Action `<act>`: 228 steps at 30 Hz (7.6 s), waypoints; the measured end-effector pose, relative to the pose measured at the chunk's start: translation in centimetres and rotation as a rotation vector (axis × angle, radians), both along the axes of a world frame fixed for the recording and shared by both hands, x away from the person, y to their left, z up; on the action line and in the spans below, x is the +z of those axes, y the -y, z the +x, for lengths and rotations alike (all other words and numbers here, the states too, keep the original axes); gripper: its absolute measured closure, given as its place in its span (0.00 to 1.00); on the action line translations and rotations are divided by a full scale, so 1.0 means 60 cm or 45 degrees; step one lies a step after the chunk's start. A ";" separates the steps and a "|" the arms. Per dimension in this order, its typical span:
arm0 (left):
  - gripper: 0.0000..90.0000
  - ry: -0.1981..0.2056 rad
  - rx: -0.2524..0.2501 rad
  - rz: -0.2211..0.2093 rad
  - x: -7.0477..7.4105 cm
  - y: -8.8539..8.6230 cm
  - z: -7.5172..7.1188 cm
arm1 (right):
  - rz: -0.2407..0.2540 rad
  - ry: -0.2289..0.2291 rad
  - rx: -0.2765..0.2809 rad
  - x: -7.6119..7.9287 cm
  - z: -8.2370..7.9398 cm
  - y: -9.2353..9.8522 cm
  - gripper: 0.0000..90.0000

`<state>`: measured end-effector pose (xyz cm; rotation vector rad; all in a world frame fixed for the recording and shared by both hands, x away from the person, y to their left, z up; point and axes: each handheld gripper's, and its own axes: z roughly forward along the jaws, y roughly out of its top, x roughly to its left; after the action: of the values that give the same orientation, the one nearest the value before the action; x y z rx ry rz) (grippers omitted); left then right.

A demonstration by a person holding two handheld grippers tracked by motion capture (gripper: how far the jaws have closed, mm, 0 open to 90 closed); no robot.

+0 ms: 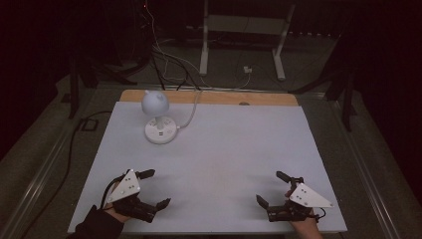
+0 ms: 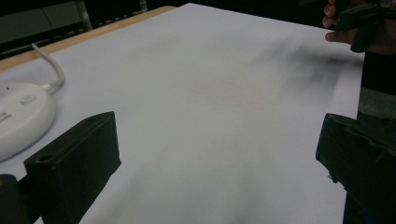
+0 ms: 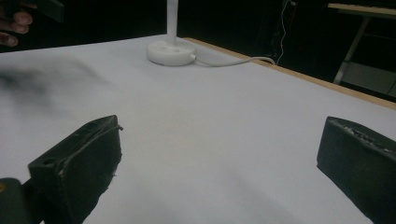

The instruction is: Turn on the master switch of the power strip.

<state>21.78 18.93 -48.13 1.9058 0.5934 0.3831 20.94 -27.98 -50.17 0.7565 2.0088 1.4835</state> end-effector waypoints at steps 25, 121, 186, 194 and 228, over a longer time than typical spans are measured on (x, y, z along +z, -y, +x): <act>0.00 0.028 0.082 0.001 0.056 0.016 0.046 | 0.018 0.009 -0.003 0.005 -0.003 0.001 0.00; 0.86 -0.118 0.871 0.126 -0.018 0.120 0.249 | 0.071 0.015 0.004 0.009 -0.005 0.006 0.01; 1.00 -0.079 0.912 0.352 -0.066 0.105 0.311 | 0.067 -0.001 0.012 0.009 -0.006 0.005 0.02; 1.00 -0.067 0.901 0.361 -0.067 0.102 0.314 | 0.069 0.000 0.014 0.010 -0.006 0.006 0.02; 1.00 -0.104 0.827 0.562 -0.055 0.114 0.328 | 0.075 -0.013 0.032 0.010 -0.008 0.006 0.02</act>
<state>41.49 12.10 -51.45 2.1104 1.2711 0.9132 20.45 -28.32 -49.58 0.7669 1.9962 1.5626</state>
